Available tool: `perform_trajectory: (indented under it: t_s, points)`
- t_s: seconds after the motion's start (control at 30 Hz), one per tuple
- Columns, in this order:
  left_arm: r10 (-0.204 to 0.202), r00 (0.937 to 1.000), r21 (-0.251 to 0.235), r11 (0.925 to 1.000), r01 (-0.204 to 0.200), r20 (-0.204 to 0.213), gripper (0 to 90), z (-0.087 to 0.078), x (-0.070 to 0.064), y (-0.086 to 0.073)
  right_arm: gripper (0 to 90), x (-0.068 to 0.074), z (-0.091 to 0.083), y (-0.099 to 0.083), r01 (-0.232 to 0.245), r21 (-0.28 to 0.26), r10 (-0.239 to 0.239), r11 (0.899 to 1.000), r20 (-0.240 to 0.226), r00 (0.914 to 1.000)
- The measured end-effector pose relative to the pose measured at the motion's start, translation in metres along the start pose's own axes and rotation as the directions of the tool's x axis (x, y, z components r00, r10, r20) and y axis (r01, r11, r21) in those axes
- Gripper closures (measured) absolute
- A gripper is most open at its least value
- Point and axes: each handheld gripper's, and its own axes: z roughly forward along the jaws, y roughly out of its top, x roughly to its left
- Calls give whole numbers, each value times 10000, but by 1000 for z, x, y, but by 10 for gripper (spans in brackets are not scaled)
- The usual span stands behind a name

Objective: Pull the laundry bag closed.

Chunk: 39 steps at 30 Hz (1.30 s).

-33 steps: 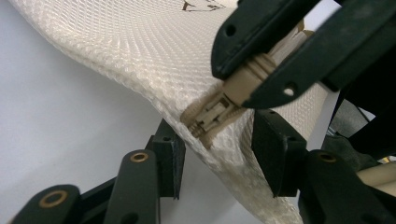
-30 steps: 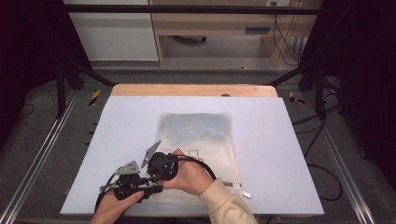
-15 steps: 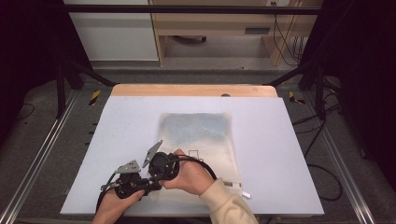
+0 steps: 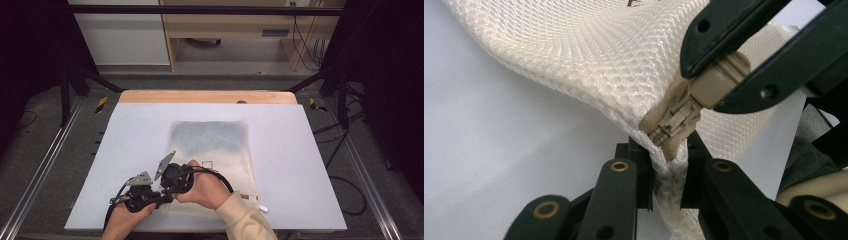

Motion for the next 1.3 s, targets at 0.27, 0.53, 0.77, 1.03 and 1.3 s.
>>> perform_trajectory:
  t_s: [0.27,0.53,0.77,1.03,1.3]
  points:
    - [60,9999,7,10000,-60,-88,821,-2,-2,1,819,0,3,-13,-98,245,97,9997,46,9999]
    - [8,10000,8,10000,-8,-97,823,-2,-2,2,820,0,2,-16,-208,621,197,9979,181,9996]
    - [6,10000,-36,10000,-7,-39,823,-3,-3,2,820,-1,0,-23,-308,867,295,9958,169,9994]
    - [45,10000,-59,10000,-45,28,823,-4,-3,2,820,-4,-2,-31,-536,996,517,9936,210,9984]
    - [30,10000,-137,9999,-29,90,822,-4,-4,2,820,-7,-5,-39,-683,969,659,9929,277,9974]
